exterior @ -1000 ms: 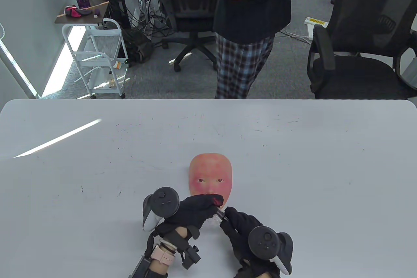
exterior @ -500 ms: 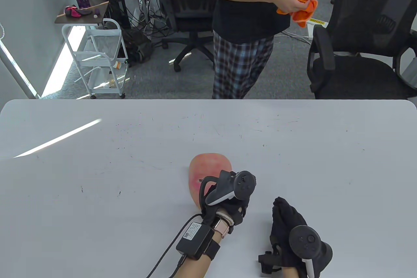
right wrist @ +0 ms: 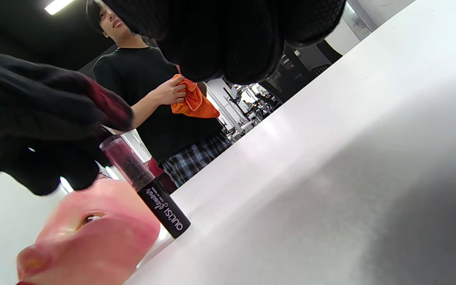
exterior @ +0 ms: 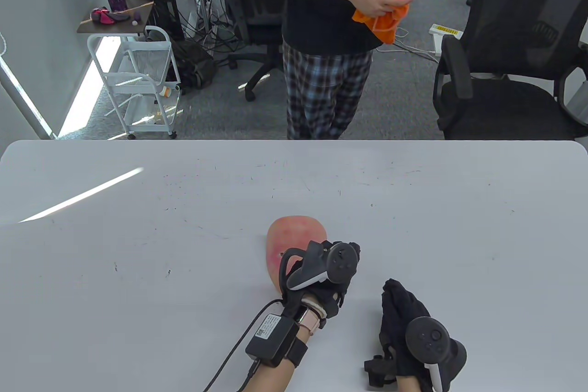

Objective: Apply lipstick on mannequin lips

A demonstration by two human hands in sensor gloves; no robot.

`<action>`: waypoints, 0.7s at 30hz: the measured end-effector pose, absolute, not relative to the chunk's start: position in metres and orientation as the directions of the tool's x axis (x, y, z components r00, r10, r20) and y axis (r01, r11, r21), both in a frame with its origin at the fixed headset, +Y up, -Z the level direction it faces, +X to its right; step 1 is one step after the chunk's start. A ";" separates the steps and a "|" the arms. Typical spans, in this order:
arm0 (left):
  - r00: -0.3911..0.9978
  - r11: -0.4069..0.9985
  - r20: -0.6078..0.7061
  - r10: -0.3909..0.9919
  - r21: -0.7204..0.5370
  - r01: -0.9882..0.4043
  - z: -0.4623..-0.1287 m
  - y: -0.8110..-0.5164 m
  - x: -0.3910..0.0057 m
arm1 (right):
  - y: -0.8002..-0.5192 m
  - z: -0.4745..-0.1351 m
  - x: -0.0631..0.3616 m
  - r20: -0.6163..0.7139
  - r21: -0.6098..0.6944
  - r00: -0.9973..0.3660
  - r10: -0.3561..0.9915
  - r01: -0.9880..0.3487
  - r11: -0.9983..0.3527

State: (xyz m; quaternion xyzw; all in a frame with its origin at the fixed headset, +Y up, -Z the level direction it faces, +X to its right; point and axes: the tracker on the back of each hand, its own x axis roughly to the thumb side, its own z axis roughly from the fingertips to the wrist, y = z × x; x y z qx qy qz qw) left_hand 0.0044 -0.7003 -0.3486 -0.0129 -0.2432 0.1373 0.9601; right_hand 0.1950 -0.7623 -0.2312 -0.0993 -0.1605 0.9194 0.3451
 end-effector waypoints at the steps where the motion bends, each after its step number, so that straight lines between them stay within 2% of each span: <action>1: 0.834 0.950 0.461 0.303 -0.073 -0.305 -0.347 -0.694 -0.005 | -0.763 -0.231 0.194 -0.069 -0.360 -0.747 0.662 -0.600 -0.715; 4: 0.795 0.896 0.443 0.414 -0.044 -0.442 -0.340 -0.683 -0.036 | -0.763 -0.232 0.192 -0.058 -0.350 -0.755 0.654 -0.598 -0.721; 7: 0.742 0.809 0.399 0.539 0.001 -0.588 -0.326 -0.681 -0.087 | -0.764 -0.232 0.188 -0.034 -0.343 -0.757 0.653 -0.605 -0.719; 9: 0.701 0.741 0.363 0.614 0.038 -0.670 -0.313 -0.691 -0.122 | -0.764 -0.233 0.185 -0.017 -0.329 -0.757 0.654 -0.613 -0.718; 12: 0.581 0.597 0.296 0.759 0.041 -0.801 -0.295 -0.722 -0.165 | -0.764 -0.234 0.180 0.004 -0.306 -0.761 0.649 -0.619 -0.724; 17: 0.355 0.365 0.250 0.901 0.009 -0.931 -0.290 -0.763 -0.194 | -0.764 -0.235 0.171 0.025 -0.276 -0.788 0.616 -0.597 -0.753; 19: 0.353 0.354 0.270 0.896 0.048 -0.934 -0.290 -0.766 -0.197 | -0.764 -0.235 0.168 0.033 -0.265 -0.794 0.607 -0.592 -0.761; 21: 0.399 0.400 0.296 0.868 0.060 -0.915 -0.290 -0.767 -0.198 | -0.764 -0.236 0.166 0.040 -0.253 -0.798 0.601 -0.590 -0.767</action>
